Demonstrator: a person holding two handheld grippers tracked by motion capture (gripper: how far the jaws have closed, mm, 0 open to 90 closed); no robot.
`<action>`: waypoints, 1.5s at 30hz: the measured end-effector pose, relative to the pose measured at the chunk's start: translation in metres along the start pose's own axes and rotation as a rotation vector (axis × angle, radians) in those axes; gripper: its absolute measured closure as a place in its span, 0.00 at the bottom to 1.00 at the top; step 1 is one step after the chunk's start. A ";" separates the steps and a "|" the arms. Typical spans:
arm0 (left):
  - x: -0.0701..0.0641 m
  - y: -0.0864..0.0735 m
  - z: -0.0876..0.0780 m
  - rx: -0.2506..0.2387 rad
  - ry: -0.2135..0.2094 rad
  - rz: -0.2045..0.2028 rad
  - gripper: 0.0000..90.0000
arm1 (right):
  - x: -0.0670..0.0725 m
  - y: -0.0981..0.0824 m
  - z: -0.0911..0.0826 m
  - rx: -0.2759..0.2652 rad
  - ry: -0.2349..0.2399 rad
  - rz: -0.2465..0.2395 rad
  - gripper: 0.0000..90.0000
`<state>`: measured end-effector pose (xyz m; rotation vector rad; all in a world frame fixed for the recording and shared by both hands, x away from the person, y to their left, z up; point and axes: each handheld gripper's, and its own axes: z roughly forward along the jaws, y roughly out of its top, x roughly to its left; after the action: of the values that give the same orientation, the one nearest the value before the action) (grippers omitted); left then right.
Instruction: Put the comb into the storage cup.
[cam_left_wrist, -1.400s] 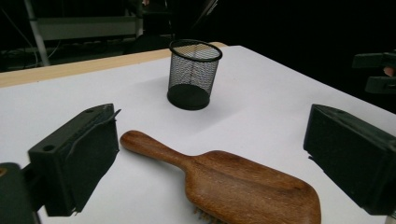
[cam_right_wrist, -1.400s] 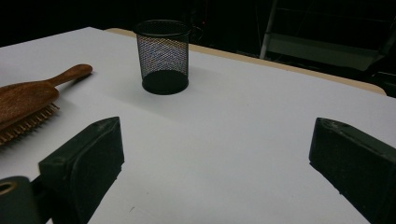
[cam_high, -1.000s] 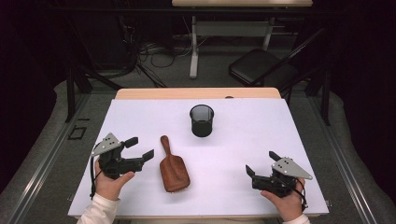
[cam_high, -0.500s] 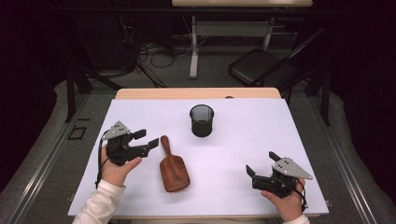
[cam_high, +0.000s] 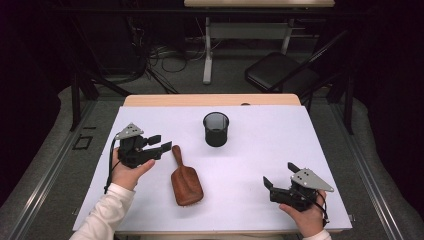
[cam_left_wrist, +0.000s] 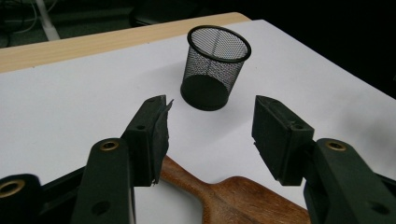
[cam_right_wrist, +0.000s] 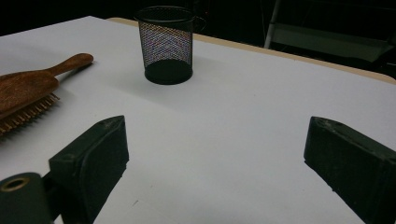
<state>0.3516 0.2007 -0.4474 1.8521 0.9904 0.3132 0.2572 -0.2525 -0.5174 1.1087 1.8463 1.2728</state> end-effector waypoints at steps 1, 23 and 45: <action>0.000 0.001 0.001 0.011 -0.004 0.000 0.52 | 0.000 0.000 0.000 0.000 0.000 0.001 0.07; 0.010 0.003 0.046 0.182 0.017 0.007 0.67 | 0.001 -0.001 0.002 0.010 0.008 -0.007 0.07; 0.010 -0.007 0.081 0.318 0.072 0.008 0.99 | 0.000 -0.002 0.002 0.019 0.002 -0.010 0.08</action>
<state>0.4024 0.1578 -0.4952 2.1434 1.1341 0.2389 0.2583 -0.2516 -0.5204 1.1068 1.8664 1.2533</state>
